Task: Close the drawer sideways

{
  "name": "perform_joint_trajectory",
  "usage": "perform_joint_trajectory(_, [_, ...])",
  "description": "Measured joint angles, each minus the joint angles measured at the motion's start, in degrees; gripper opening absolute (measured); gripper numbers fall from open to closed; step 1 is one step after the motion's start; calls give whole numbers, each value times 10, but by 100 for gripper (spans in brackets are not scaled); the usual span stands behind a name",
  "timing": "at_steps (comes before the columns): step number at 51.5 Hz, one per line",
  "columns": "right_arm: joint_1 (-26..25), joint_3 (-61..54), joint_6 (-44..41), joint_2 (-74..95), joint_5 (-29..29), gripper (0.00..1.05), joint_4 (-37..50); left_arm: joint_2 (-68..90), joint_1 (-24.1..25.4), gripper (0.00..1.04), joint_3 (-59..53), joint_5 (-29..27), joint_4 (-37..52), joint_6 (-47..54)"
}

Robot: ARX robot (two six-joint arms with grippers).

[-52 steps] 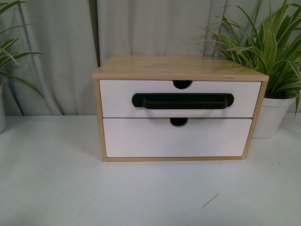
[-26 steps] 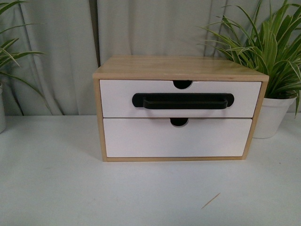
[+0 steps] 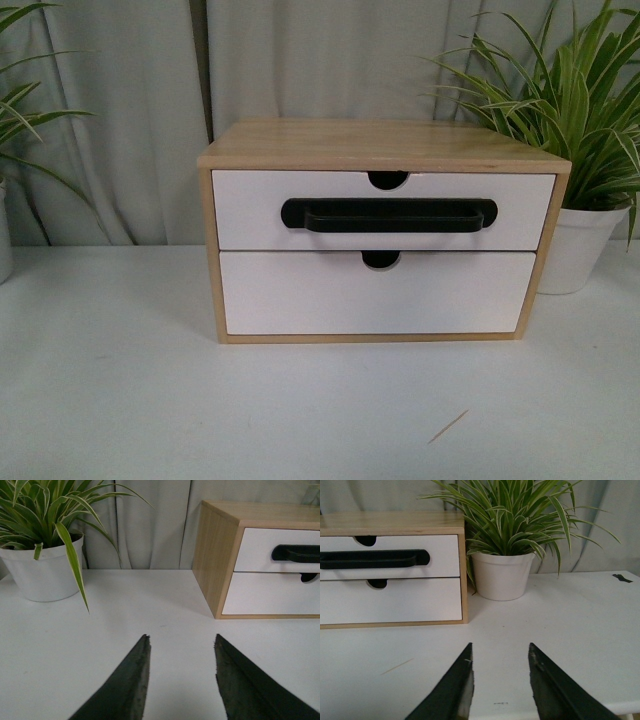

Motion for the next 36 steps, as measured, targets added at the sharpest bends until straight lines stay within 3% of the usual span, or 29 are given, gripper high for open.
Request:
perform_joint_trajectory(6, [0,0,0,0,0,65,0,0,0,69,0,0,0,0])
perform_joint_trajectory(15, [0,0,0,0,0,95,0,0,0,99,0,0,0,0])
perform_joint_trajectory(36, [0,0,1,0,0,96,0,0,0,99,0,0,0,0])
